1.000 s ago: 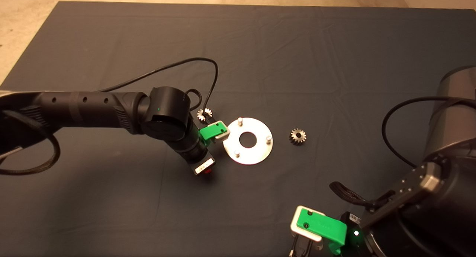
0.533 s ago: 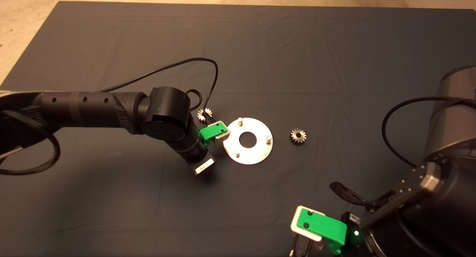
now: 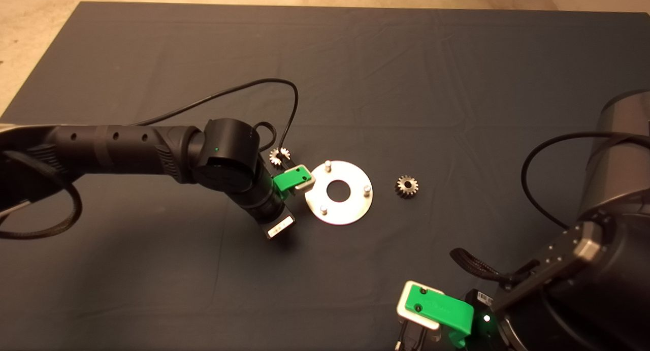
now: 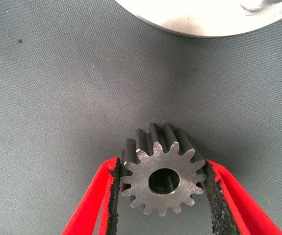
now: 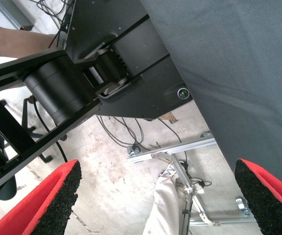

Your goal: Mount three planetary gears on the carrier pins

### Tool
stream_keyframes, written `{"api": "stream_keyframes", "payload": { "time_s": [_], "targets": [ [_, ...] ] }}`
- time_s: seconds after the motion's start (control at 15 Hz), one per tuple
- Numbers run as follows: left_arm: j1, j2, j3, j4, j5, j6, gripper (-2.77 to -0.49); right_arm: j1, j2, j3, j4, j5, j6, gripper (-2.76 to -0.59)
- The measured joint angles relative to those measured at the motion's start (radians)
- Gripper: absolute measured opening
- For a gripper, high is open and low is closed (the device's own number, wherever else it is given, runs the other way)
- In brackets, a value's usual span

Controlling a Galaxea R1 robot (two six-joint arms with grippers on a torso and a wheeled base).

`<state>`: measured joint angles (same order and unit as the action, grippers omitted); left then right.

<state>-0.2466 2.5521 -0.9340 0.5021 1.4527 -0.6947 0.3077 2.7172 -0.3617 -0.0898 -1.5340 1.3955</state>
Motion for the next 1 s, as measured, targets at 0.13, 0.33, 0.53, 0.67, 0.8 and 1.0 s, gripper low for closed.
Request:
{"api": "stream_keyframes", "payload": {
  "time_s": [0.13,0.33,0.53,0.67,0.8,1.0],
  "targets": [
    [0.000,-0.001,0.000,0.000,-0.003,0.000,-2.25,0.000,0.000,0.000,0.000,0.000,0.000,-1.03],
    [0.000,0.000,0.000,0.000,-0.004,0.000,-2.28,0.000,0.000,0.000,0.000,0.000,0.000,-1.03],
    [0.000,0.000,0.000,0.000,-0.005,-0.007,-2.32,0.000,0.000,0.000,0.000,0.000,0.000,-1.03],
    [0.000,-0.001,0.000,0.000,-0.005,-0.007,-2.38,0.000,0.000,0.000,0.000,0.000,0.000,-1.03],
    [0.000,0.000,0.000,0.000,-0.005,-0.007,-2.38,0.000,0.000,0.000,0.000,0.000,0.000,-1.03],
    [0.000,-0.001,0.000,0.000,-0.004,-0.007,-2.44,0.000,0.000,0.000,0.000,0.000,0.000,-1.03]
  ]
}}
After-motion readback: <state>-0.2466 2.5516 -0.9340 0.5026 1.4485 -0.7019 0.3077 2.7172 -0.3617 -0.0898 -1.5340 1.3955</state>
